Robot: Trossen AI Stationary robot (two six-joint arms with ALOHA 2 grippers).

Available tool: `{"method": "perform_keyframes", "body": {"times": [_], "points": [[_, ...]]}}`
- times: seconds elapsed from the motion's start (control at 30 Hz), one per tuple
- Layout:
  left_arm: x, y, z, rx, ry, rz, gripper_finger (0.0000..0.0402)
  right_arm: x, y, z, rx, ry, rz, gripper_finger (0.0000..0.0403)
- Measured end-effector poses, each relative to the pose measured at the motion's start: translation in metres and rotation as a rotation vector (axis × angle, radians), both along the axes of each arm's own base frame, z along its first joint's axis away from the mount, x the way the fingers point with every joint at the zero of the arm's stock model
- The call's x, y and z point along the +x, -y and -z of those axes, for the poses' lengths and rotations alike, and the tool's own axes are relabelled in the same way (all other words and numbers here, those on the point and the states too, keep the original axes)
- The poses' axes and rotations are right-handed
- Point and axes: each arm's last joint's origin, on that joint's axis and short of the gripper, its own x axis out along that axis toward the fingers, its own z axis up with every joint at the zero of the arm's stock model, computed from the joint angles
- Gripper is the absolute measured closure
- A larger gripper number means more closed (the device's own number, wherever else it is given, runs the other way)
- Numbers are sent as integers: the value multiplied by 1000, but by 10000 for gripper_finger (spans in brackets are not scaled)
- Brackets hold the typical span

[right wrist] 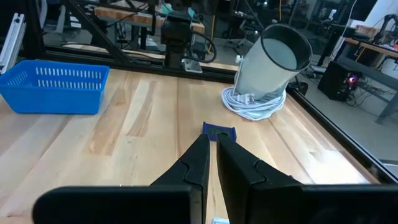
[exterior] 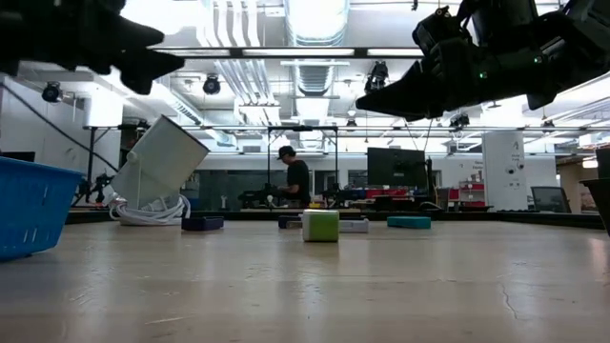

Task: Pick & Place Office items
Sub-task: Put the green charger adapter into the black bin

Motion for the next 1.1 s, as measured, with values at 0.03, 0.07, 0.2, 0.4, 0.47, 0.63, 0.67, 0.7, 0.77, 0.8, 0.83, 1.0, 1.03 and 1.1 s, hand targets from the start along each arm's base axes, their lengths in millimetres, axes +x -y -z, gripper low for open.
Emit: {"method": "perform_keyframes", "body": {"times": [0.03, 0.07, 0.2, 0.4, 0.47, 0.63, 0.67, 0.7, 0.77, 0.8, 0.83, 1.0, 1.03, 1.1], "points": [[-4, 0, 4, -4, 26, -1, 110, 0, 0, 0, 0, -1, 0, 376], [-7, -1, 7, -6, 45, -2, 110, 0, 0, 0, 0, -3, 0, 376], [-16, -2, 10, -30, 85, -3, 111, 0, 0, 0, 0, -3, 0, 376], [-18, -2, 12, -34, 62, -4, 111, 0, 0, 0, 0, -3, 0, 376], [-17, -2, 12, -34, 61, -4, 111, 0, 0, 0, 0, -3, 0, 376], [-17, -2, 13, 19, 60, -1, 111, 0, 0, 0, 0, -3, 0, 376], [-17, -2, 13, 41, 61, 1, 111, 0, 0, 0, 0, -3, 0, 376], [-17, -2, 13, 56, 61, 2, 111, 0, 0, 0, 0, -3, 0, 376], [-17, -2, 14, 66, 60, 3, 111, 0, 0, 0, 0, -3, 0, 376], [-17, -2, 15, 66, 56, 3, 111, 0, 0, 0, 0, -3, 0, 376], [-17, -2, 16, 67, 50, 4, 111, 0, 0, 0, 0, -3, 0, 376], [-17, -2, 20, 71, 40, 4, 111, 0, 0, 0, 0, -3, 0, 376], [-17, -2, 21, 71, 36, 4, 111, 0, 0, 0, 0, -3, 0, 376], [-17, -2, 21, 71, 33, 5, 111, 0, 0, 0, 0, -3, 0, 376]]}}
